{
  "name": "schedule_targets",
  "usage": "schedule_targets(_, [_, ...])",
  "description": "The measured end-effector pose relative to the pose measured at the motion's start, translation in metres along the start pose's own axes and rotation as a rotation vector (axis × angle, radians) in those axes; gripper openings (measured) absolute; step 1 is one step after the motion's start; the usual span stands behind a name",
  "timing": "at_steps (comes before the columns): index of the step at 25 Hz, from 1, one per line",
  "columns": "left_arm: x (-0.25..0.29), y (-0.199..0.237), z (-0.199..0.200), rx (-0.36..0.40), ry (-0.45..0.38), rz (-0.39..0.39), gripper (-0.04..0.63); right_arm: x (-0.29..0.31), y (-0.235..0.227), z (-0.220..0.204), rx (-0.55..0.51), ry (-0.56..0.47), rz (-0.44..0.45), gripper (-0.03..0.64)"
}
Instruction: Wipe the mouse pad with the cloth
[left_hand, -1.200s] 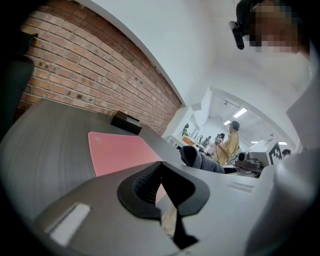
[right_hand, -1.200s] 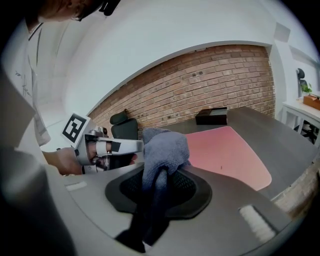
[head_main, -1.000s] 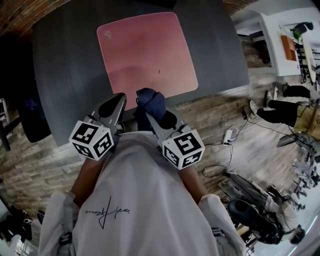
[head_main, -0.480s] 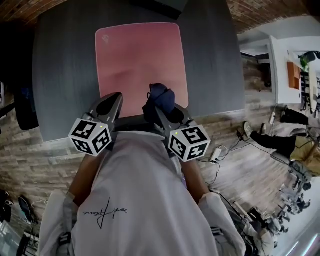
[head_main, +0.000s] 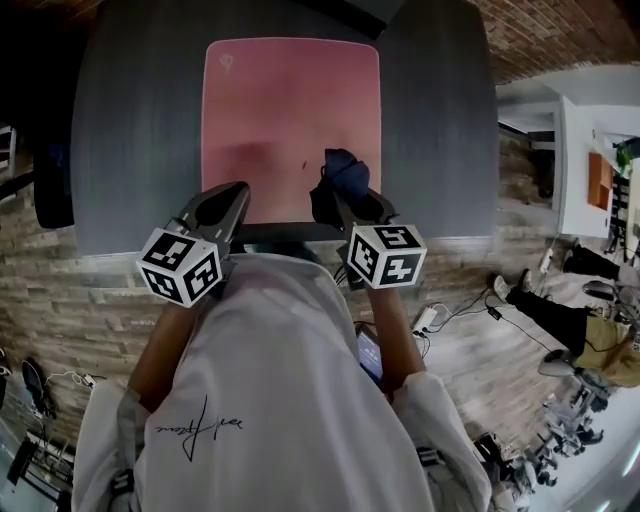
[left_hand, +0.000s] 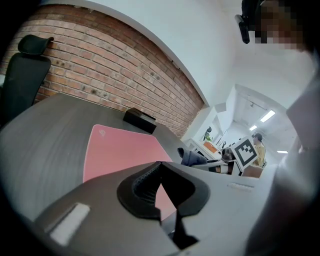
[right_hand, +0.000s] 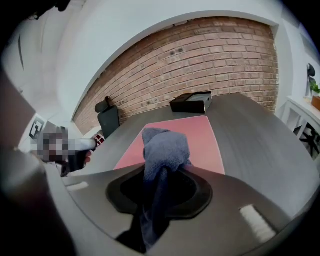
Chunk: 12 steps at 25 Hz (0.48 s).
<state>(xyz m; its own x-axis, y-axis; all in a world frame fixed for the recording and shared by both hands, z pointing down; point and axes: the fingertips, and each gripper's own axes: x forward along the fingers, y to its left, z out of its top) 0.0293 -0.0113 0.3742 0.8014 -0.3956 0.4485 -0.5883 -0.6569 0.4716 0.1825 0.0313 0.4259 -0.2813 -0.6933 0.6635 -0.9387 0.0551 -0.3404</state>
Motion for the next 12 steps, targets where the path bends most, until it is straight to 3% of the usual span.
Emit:
schedule_targets(8, [0.006,-0.008,0.008,0.015,-0.006,-0.009,0.002,0.012,-0.069,-0.017,-0.036,0.078,-0.169,0.084])
schedule_targets(12, [0.007,-0.008,0.006,-0.027,-0.004,-0.018,0.002,0.017,-0.099,-0.031,-0.021,0.133,-0.253,0.083])
